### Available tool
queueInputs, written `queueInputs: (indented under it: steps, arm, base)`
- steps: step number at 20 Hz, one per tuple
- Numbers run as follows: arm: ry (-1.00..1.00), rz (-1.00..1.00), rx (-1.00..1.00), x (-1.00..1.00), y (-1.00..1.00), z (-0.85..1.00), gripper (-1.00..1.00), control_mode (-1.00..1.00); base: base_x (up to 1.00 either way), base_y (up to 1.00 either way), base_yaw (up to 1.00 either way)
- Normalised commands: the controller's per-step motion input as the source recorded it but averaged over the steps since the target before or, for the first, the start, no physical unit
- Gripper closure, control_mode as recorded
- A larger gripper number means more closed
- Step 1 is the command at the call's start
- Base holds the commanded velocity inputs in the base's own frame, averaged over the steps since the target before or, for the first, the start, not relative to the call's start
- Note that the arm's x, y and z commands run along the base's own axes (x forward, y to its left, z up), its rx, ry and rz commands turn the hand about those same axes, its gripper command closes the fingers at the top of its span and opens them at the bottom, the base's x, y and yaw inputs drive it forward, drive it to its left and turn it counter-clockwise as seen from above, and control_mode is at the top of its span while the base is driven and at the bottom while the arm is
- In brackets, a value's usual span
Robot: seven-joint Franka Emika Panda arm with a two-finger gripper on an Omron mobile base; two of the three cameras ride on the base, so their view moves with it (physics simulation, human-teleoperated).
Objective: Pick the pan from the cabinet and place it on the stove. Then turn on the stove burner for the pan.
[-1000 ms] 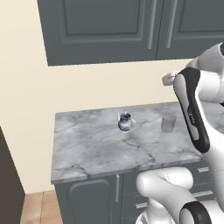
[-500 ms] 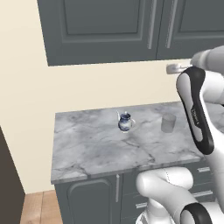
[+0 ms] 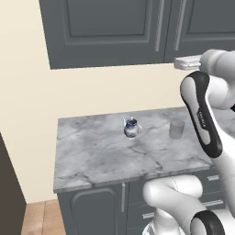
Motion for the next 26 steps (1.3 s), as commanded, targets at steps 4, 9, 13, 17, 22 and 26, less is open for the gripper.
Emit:
queueInputs:
  steps: [4,9,13,17,22,26]
  arm:
    - [-0.15,0.0,0.0,0.37,-0.1,0.07,-1.0,-1.0]
    - [-0.11,0.0,0.0,0.37,-0.23,0.12,-1.0,-1.0]
    - [-0.11,0.0,0.0,0.37,-0.12,0.25,-1.0,-1.0]
    - [-0.08,0.0,0.0,0.38,-0.01,0.4,-1.0,-1.0]
    - [-0.04,0.0,-0.01,0.3,0.0,0.32,-1.0,-1.0]
    - [-0.04,0.0,-0.02,0.32,0.0,0.22,-1.0,-1.0]
  base:
    - [0.0,0.0,0.0]
    - [0.0,0.0,0.0]
    - [0.0,0.0,0.0]
    - [0.0,0.0,0.0]
    - [0.0,0.0,0.0]
    - [0.0,0.0,0.0]
